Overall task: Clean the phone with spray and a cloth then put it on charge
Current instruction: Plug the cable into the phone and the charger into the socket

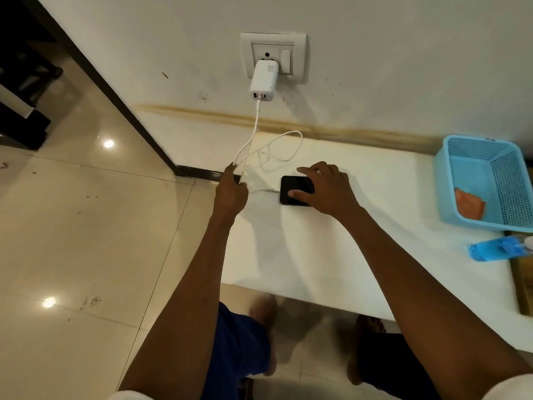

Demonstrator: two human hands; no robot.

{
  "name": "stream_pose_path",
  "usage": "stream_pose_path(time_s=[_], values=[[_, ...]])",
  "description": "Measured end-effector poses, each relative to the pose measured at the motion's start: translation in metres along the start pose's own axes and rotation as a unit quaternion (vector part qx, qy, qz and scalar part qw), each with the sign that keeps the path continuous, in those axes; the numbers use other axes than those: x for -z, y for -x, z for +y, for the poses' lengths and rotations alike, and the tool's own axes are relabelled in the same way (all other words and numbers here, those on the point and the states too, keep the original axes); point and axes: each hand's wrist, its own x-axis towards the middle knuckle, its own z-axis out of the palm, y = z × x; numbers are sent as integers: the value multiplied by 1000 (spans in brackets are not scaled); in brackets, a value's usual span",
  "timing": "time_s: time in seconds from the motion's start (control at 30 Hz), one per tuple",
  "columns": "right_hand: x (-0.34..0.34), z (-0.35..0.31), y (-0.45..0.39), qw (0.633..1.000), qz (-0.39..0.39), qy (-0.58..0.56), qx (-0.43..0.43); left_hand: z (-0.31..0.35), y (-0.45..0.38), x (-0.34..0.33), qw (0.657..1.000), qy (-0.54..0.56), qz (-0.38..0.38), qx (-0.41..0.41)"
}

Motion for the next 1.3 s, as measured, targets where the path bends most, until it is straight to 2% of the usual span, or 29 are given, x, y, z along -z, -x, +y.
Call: stream_pose_path(time_s=[0.1, 0.27, 0.37, 0.5, 0.67, 0.77, 0.87, 0.97, 1.1, 1.3], values=[[7, -9, -19, 1000, 5, 15, 27, -1, 2, 3, 1000, 18, -7, -21], [10, -29, -58, 994, -61, 61, 60, -10, -1, 13, 999, 28, -27, -12], [9, -31, -69, 995, -21, 88, 45, -10, -6, 18, 994, 108, -7, 28], [2, -32, -71, 993, 36, 107, 34, -9, -8, 27, 960, 258, 25, 107], [0, -25, -64, 991, 57, 120, 7, -14, -13, 32, 944, 295, 50, 141], [5, -12, -56, 994, 54, 97, -23, -13, -13, 26, 953, 261, 61, 144], [14, 5, -46, 994, 55, 77, -55, -14, -12, 12, 973, 216, 27, 82], [20, 23, -35, 992, 64, 77, -75, -16, -6, -3, 998, 46, -45, 4], [23, 41, -23, 986, 70, 91, -118, -21, -8, -17, 985, -129, -74, -84], [26, 51, -10, 983, 75, 71, -149, -26, -22, -25, 951, -265, -102, -121]])
